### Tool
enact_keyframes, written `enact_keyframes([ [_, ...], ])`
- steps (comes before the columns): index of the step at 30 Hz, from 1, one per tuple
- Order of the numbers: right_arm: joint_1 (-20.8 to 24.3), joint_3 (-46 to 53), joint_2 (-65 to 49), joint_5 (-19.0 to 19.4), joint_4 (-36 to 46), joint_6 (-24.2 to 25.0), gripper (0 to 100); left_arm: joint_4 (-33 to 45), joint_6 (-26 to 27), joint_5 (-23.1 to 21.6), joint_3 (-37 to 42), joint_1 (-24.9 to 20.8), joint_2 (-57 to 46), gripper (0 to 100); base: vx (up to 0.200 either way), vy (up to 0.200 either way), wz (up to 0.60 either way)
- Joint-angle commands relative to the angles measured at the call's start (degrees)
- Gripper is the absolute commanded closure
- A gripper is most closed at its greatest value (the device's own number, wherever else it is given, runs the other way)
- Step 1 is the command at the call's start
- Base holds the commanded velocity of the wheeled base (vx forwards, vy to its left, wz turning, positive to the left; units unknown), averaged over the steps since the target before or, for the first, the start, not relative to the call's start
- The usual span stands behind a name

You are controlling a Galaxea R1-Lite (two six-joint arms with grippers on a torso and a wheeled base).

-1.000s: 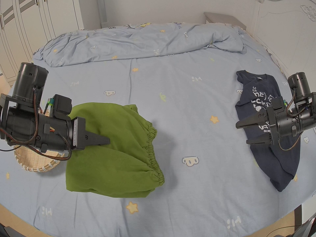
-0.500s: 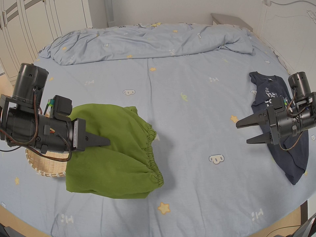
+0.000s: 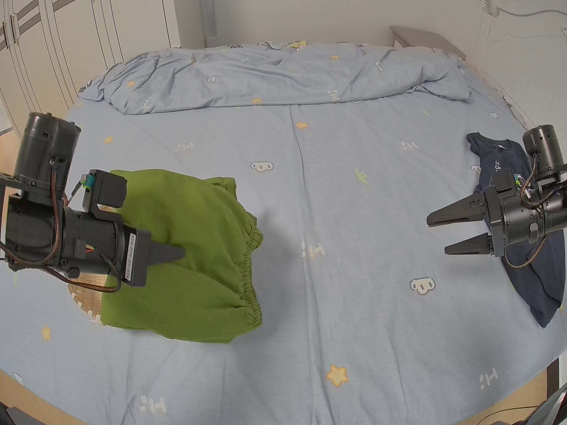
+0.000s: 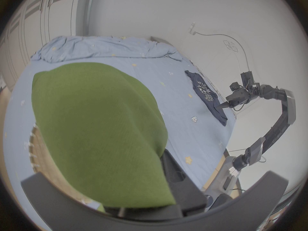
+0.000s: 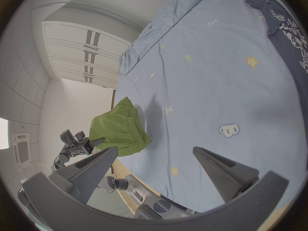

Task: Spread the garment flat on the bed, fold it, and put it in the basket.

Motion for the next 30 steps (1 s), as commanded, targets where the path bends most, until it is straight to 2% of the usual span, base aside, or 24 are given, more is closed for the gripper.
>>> enact_keyframes([
  [1,-0.2,0.0,-1.5,-0.1,0.7,0.0,0,0.3,9.2,0.3,-0.6,3.2,-3.3,100,0.0,0.0,0.0],
  [8,-0.3,-0.3,-2.8,-0.1,1.0,-0.1,0,0.3,12.4,0.4,-0.5,7.0,-7.0,100,0.0,0.0,0.0],
  [9,-0.2,-0.3,-3.2,0.0,1.0,-0.1,0,-0.3,13.2,0.5,-0.8,8.9,-7.4,100,0.0,0.0,0.0],
  [10,-0.2,-0.3,-3.2,0.0,1.0,-0.1,0,-0.3,13.2,0.5,-0.8,8.9,-7.4,100,0.0,0.0,0.0],
  [11,-0.2,-0.3,-3.6,0.0,1.1,-0.1,0,-2.3,13.5,0.4,-1.0,11.3,-7.1,100,0.0,0.0,0.0],
  [14,-0.2,-0.3,-4.1,-0.1,1.1,-0.1,0,-6.8,13.5,0.0,-0.9,15.0,-5.0,100,0.0,0.0,0.0],
  [17,-0.2,-0.3,-4.2,-0.1,1.1,-0.1,0,-8.5,13.4,-0.1,-1.0,16.8,-3.3,100,0.0,0.0,0.0],
  [20,-0.2,-0.2,-4.1,-0.1,1.1,-0.1,0,-11.9,13.0,-1.2,-1.3,21.5,1.4,100,0.0,0.0,0.0],
  [27,-1.5,-0.2,-3.8,-0.1,1.0,-0.3,0,-10.8,9.9,-2.8,0.1,27.2,2.6,100,0.0,0.0,0.0],
  [29,-1.5,-0.2,-3.8,-0.1,1.0,-0.3,0,-10.8,9.9,-2.8,0.1,27.2,2.6,100,0.0,0.0,0.0],
  [30,-1.7,-0.4,-3.8,-0.1,1.0,-0.3,0,-9.7,9.4,-2.7,1.8,29.7,2.6,100,0.0,0.0,0.0],
])
